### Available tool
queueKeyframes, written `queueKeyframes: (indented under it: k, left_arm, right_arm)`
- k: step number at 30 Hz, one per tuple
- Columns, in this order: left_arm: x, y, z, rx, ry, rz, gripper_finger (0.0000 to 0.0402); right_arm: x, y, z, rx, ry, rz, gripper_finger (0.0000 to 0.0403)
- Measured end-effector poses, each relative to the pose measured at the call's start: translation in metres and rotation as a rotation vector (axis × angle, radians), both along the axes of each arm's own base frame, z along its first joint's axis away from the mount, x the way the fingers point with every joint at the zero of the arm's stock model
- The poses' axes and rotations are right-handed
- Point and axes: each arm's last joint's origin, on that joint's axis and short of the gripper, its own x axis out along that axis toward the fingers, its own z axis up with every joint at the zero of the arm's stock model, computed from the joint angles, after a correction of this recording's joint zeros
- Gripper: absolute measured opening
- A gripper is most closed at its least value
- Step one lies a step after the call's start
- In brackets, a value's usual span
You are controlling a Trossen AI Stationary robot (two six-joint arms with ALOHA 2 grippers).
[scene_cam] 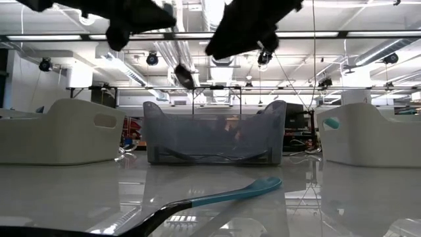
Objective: Sort silverware by color (type)
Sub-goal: Put the blue spoon into the gray bin
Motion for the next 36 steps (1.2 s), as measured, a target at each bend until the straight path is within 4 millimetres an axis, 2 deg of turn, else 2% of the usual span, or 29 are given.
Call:
queueKeyframes:
  k: [5,8,13,15,19,27,32,36]
  left_arm:
    - [-0.031,0.01,0.009,-0.018,0.169,0.022,0.0]
    - [-0.052,0.016,0.021,-0.057,0.28,0.035,0.0]
    - [-0.083,0.024,0.037,-0.142,0.475,0.111,0.0]
    - [-0.089,0.024,0.043,-0.165,0.505,0.124,0.0]
    - [-0.091,0.02,0.036,-0.222,0.596,0.075,0.0]
    - [-0.079,0.011,0.007,-0.229,0.857,0.046,0.0]
    - [-0.078,0.011,0.001,-0.169,1.037,0.094,0.0]
    - [-0.073,0.009,0.0,-0.171,1.08,0.101,0.0]
  right_arm:
    - [-0.026,0.007,0.004,0.28,0.153,0.042,0.0128]
    - [-0.04,0.019,0.004,0.413,0.228,0.044,0.0124]
    - [-0.064,0.054,0.001,0.46,0.318,0.081,0.0107]
    - [-0.076,0.067,-0.001,0.469,0.362,0.078,0.0101]
    - [-0.096,0.09,-0.012,0.476,0.443,0.052,0.0098]
    - [-0.124,0.123,-0.043,0.485,0.705,0.066,0.0097]
    - [-0.129,0.129,-0.056,0.439,0.806,0.096,0.0096]
    - [-0.132,0.128,-0.063,0.423,0.893,0.091,0.0096]
